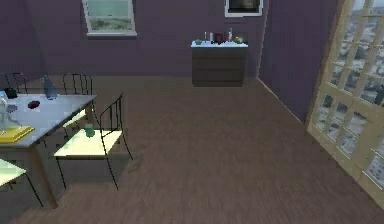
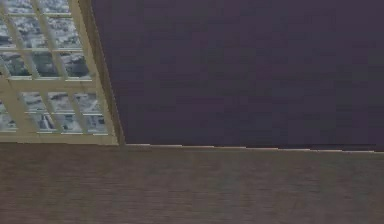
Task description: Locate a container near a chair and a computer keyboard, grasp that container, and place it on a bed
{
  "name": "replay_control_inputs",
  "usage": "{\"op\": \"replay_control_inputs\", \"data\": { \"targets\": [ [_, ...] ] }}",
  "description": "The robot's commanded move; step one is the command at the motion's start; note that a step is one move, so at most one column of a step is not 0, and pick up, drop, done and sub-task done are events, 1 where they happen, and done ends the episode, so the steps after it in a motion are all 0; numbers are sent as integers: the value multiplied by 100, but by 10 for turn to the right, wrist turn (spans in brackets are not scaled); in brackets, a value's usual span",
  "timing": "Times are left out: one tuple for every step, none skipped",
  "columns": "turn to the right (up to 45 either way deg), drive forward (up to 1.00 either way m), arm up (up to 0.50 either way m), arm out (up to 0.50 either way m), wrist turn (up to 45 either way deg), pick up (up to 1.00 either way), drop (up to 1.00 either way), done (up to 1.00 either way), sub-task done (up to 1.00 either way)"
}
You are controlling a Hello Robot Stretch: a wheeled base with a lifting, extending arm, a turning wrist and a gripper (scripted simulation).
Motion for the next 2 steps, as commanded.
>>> {"op": "replay_control_inputs", "data": {
  "targets": [
    [0,100,0,0,0,0,0,0,0],
    [0,100,0,0,0,0,0,0,0]
  ]
}}
